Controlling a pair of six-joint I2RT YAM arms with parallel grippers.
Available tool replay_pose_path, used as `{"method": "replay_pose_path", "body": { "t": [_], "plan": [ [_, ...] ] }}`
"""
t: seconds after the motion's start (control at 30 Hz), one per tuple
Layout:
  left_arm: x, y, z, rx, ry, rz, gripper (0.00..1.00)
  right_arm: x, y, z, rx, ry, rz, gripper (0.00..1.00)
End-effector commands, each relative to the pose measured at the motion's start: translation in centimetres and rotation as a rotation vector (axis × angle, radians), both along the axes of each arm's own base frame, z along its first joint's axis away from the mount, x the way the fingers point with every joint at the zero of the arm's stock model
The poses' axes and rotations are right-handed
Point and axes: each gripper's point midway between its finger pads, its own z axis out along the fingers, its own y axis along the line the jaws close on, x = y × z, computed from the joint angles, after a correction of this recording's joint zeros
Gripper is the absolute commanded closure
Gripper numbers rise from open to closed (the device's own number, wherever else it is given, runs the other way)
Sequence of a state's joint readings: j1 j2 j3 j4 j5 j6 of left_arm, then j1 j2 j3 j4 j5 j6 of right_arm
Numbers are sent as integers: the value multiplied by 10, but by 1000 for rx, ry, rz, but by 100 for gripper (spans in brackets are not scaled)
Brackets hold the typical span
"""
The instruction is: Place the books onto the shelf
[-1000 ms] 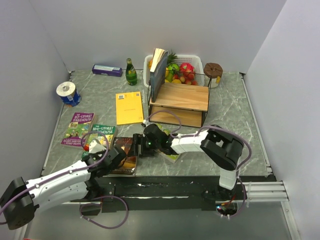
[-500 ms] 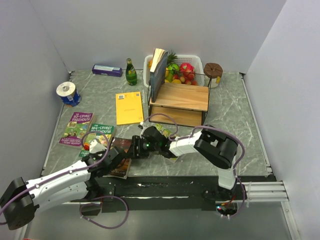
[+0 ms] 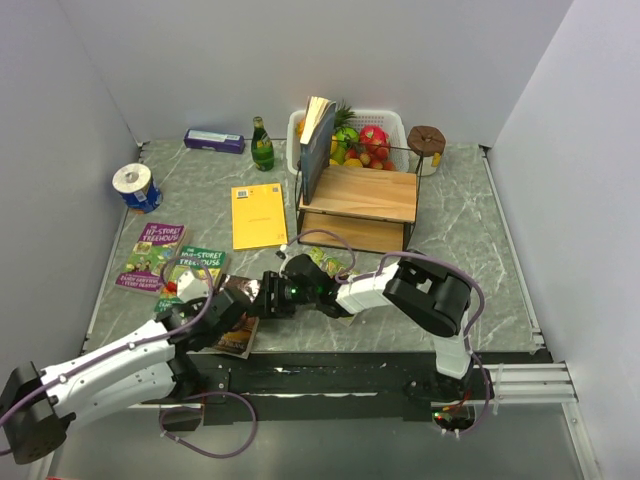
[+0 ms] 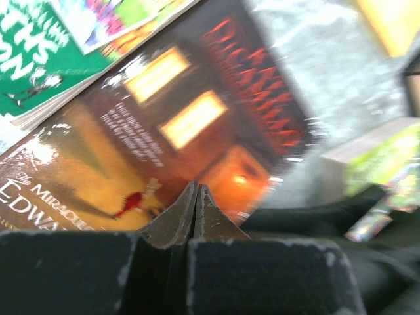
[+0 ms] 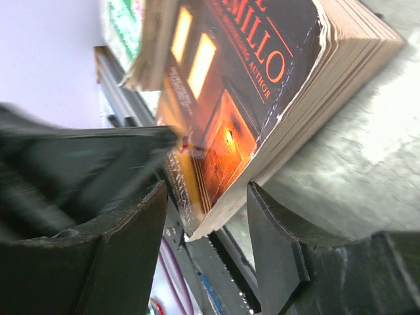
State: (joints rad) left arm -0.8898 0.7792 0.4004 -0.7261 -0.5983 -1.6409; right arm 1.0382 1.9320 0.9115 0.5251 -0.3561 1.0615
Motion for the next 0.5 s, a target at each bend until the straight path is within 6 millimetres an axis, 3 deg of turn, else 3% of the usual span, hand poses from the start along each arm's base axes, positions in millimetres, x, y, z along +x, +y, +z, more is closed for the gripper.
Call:
{"method": "replay_pose_path", "body": {
  "t": [0.0,0.03,0.07,0.17,0.23,0.33,0.4,0.47],
  "plan": [
    [24,5,63,61,-137,14,98,10,8,6,-15,-35,-33,41],
    [26,7,75,76,-155,14,99,11,8,5,-15,-36,-41,41],
    [33,5,101,62,-197,25,99,11,6,4,-17,-38,-43,40],
    [40,21,142,131,-281,56,97,9,3,1,-31,-36,-47,39],
    [48,28,156,168,-339,72,94,10,2,0,-40,-36,-48,39],
    [55,43,139,229,-264,93,94,10,-3,-2,-53,-38,-57,39],
    [59,52,113,286,-160,99,95,10,-9,-4,-67,-37,-66,39],
    [58,76,87,326,-46,176,96,10,-14,-6,-70,-32,-71,39]
  ]
}}
